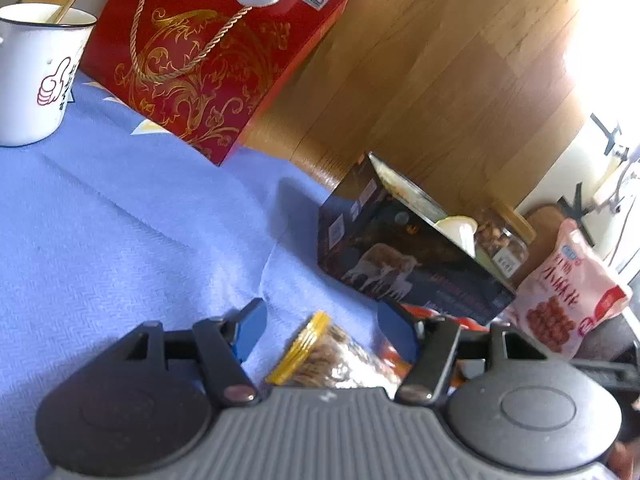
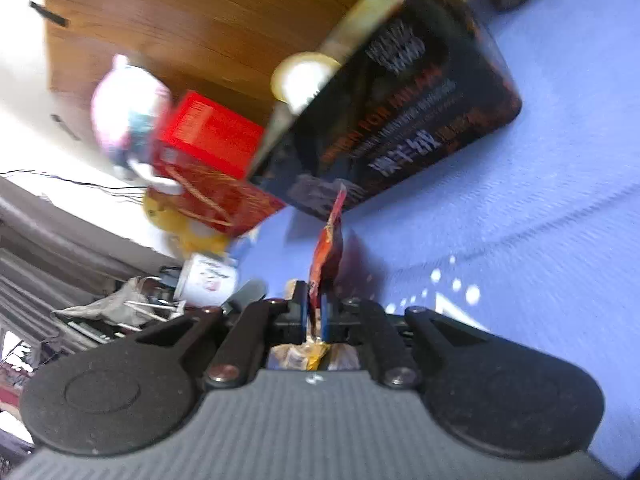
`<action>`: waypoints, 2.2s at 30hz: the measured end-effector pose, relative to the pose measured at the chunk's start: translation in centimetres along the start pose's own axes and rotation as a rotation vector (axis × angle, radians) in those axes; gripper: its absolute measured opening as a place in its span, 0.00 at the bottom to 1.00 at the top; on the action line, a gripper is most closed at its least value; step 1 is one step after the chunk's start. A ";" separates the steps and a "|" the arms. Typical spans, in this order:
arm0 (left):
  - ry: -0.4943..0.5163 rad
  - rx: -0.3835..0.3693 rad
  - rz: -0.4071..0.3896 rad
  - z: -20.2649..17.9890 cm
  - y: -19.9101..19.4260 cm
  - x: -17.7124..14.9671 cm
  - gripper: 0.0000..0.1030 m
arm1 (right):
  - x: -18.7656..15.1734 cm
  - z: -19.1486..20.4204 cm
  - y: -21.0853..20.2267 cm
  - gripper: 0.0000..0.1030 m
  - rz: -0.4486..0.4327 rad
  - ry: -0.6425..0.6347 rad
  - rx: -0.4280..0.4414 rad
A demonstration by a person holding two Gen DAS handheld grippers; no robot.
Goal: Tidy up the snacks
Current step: 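Grasp the orange snack packet with the right gripper, then carry the orange packet over the tin and open the right gripper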
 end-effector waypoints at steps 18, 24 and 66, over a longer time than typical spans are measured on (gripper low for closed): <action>0.004 -0.147 0.211 -0.9 -6.0 -5.4 0.62 | -8.8 2.9 -1.1 0.09 0.308 -0.312 0.109; 0.046 -0.187 0.225 -2.3 -6.3 -6.4 0.83 | -9.4 3.3 -1.4 0.09 0.294 -0.410 0.092; 0.209 -0.056 -0.006 -8.1 0.0 5.4 0.49 | 2.5 5.0 -4.0 0.54 -0.172 -0.652 -0.219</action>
Point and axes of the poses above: each gripper's, at about its wrist camera, not at the fingertips, and y roughly the way its jaws point, z to its left, x to its top, the point moved 4 cm from there along y, roughly the way its jaws point, and after that the axes turned 5 degrees about x, right-handed, at the moved point
